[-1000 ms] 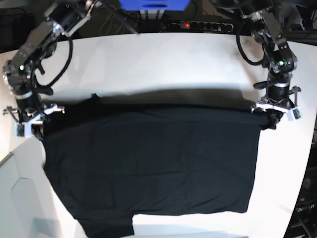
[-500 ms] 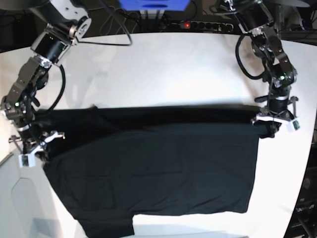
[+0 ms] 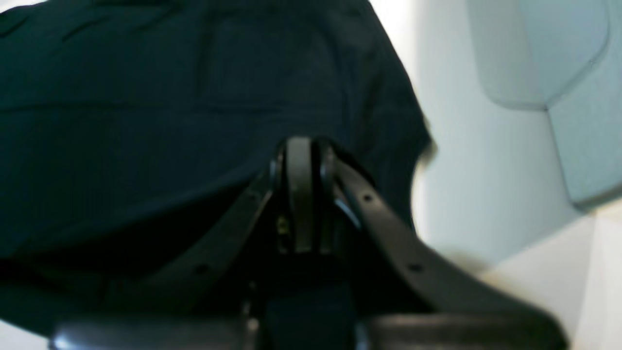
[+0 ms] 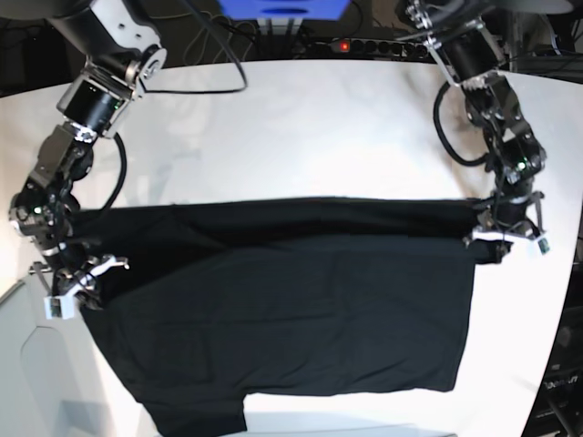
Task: Fold the T-shirt properly
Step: 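Lay the shoulder edge down over the shirt body with both grippers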
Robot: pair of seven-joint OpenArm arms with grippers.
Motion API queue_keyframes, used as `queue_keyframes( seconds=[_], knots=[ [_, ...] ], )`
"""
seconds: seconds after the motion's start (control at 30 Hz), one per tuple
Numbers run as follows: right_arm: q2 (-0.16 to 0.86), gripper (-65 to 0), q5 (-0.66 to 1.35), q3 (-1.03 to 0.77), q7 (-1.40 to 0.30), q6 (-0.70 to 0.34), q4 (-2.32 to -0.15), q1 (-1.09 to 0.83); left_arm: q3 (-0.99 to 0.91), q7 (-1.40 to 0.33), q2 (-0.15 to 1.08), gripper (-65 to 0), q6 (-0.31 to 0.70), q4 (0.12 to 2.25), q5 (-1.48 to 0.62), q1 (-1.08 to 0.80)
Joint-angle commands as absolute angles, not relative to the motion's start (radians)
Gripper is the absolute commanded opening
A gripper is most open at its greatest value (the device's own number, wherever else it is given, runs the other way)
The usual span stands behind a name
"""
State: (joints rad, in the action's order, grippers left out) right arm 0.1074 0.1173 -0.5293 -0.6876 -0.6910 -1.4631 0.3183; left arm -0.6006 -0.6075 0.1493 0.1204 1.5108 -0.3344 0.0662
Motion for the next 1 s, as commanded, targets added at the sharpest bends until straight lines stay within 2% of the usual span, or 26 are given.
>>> queue_keyframes(
  seconds=[0.0, 0.6, 0.8, 0.87, 0.97],
  knots=[
    [0.120, -65.0, 0.139, -0.529, -0.653, -0.698, -1.481, 0.344, -0.604, -0.582, 0.163, -64.6, 0.119, 1.512, -0.337, 0.099],
    [0.120, -65.0, 0.139, -0.513, -0.650, -0.698, -1.480, 0.343, -0.602, -0.581, 0.183, -64.4, 0.120, 1.331, -0.341, 0.246],
    [0.120, -65.0, 0.139, -0.512, -0.650, -0.698, -1.480, 0.343, -0.550, -0.561, 0.191, -64.3, 0.120, 1.280, -0.341, 0.275],
    [0.120, -65.0, 0.139, -0.512, -0.650, -0.698, -1.480, 0.343, -0.550, -0.535, 0.191, -62.1, 0.120, 1.270, -0.341, 0.285],
    [0.120, -65.0, 0.139, -0.512, -0.650, -0.698, -1.480, 0.344, -0.550, -0.521, 0.191, -54.3, 0.120, 1.236, -0.338, 0.311]
  ],
)
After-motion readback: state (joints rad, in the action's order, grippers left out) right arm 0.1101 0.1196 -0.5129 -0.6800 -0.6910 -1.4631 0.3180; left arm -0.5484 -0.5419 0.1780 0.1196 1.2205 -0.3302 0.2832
